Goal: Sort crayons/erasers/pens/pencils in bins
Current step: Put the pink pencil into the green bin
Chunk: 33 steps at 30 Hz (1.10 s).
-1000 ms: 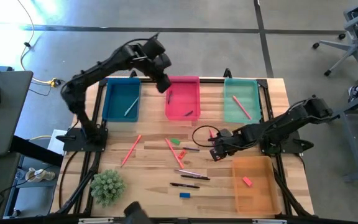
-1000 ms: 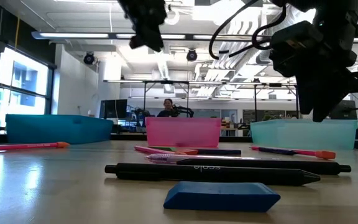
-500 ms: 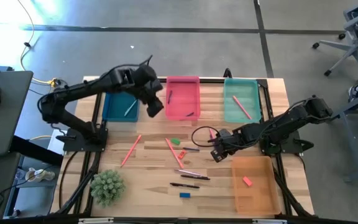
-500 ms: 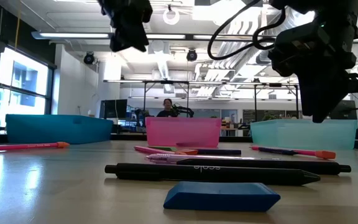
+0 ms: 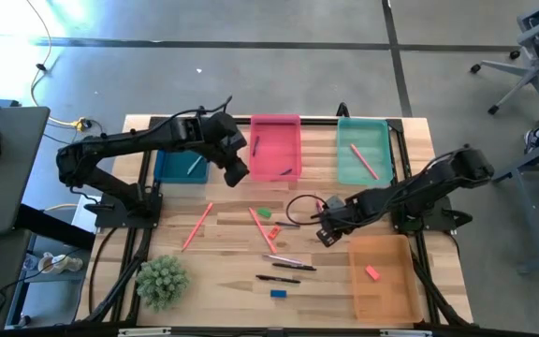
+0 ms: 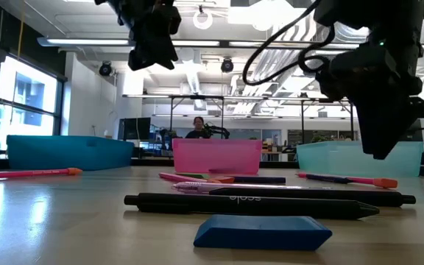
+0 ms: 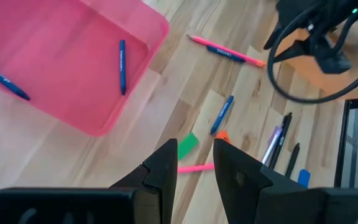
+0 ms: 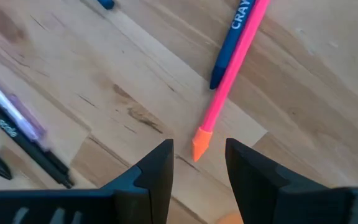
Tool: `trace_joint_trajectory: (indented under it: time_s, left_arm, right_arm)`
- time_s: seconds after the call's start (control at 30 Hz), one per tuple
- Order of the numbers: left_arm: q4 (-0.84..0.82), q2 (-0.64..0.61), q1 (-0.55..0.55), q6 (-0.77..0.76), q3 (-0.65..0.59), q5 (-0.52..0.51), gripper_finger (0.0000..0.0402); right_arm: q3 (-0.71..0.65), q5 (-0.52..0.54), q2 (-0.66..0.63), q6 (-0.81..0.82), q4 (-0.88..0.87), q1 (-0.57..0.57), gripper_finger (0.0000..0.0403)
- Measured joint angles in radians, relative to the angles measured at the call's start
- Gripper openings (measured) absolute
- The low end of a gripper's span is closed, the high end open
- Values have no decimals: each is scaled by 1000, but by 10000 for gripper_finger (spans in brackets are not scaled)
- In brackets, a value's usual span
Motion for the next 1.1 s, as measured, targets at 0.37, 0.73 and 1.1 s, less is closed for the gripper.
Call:
trace_joint_trajectory:
  time_s: [0.37,0.73,1.1]
  left_arm:
    - [10,0,0,-7,0,-11,91]
    - [8,0,0,-7,0,-11,91]
    - [8,0,0,11,0,-11,91]
  right_arm:
    - [0,-20,90,-55,46,0,138]
    - [5,-44,169,-27,37,0,133]
    - [3,-39,171,14,-5,0,23]
